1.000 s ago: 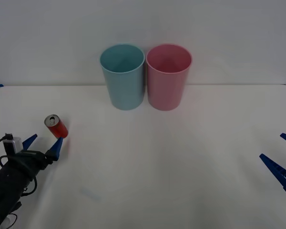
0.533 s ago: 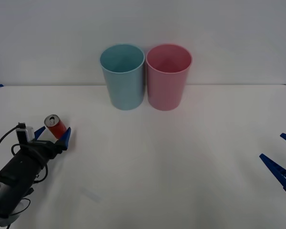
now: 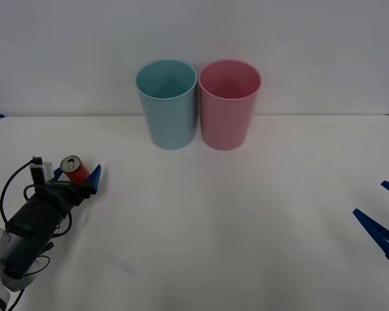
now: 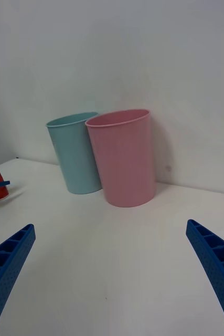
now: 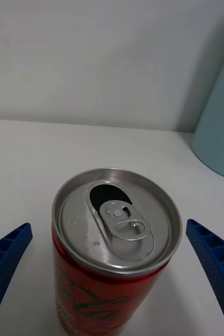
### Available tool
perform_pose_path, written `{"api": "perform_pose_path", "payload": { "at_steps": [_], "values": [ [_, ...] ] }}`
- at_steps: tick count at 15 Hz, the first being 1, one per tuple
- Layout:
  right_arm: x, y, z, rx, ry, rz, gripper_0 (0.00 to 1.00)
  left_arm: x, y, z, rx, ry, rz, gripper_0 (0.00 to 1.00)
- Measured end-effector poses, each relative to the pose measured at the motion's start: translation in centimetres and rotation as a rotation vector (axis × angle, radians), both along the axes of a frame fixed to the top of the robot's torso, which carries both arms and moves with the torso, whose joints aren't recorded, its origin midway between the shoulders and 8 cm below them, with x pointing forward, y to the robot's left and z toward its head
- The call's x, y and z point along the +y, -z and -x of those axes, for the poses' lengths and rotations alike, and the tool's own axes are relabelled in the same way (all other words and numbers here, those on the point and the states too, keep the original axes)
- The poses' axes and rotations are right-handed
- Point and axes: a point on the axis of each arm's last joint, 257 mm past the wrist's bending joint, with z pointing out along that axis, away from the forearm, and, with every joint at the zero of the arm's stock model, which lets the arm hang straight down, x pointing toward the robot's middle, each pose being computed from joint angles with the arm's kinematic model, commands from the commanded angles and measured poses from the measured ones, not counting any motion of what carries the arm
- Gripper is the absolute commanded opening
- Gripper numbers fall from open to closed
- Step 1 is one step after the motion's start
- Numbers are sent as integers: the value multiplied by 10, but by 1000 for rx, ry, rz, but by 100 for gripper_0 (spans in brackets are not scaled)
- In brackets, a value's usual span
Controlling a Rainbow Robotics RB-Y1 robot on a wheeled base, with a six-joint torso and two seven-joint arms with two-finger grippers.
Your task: Grasp the object on the table and drop it into the matching bin: aluminum can to the light blue bin, PET bottle to the pink bin.
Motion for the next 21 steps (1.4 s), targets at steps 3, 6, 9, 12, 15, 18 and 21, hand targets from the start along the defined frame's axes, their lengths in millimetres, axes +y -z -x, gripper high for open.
{"api": "perform_pose_path", "payload": {
  "at_steps": [3,6,9,12,15,18,21],
  "values": [
    [0,0,0,0,0,0,100,0,-1,-1,-1,-1,-1,8],
    [0,0,0,0,0,0,100,0,-1,-1,-3,0,-11,0],
    [0,0,0,0,0,0,100,0,0,0,-3,1,-19,0],
    [0,0,0,0,0,0,100,0,0,1,-5,3,-13,0],
    [0,0,0,0,0,0,100,0,-7,9,-25,22,9,0],
    [0,0,0,0,0,0,100,1,-26,24,-68,28,20,0],
    [0,0,0,0,0,0,100,0,-54,37,-124,37,14,0]
  ]
}}
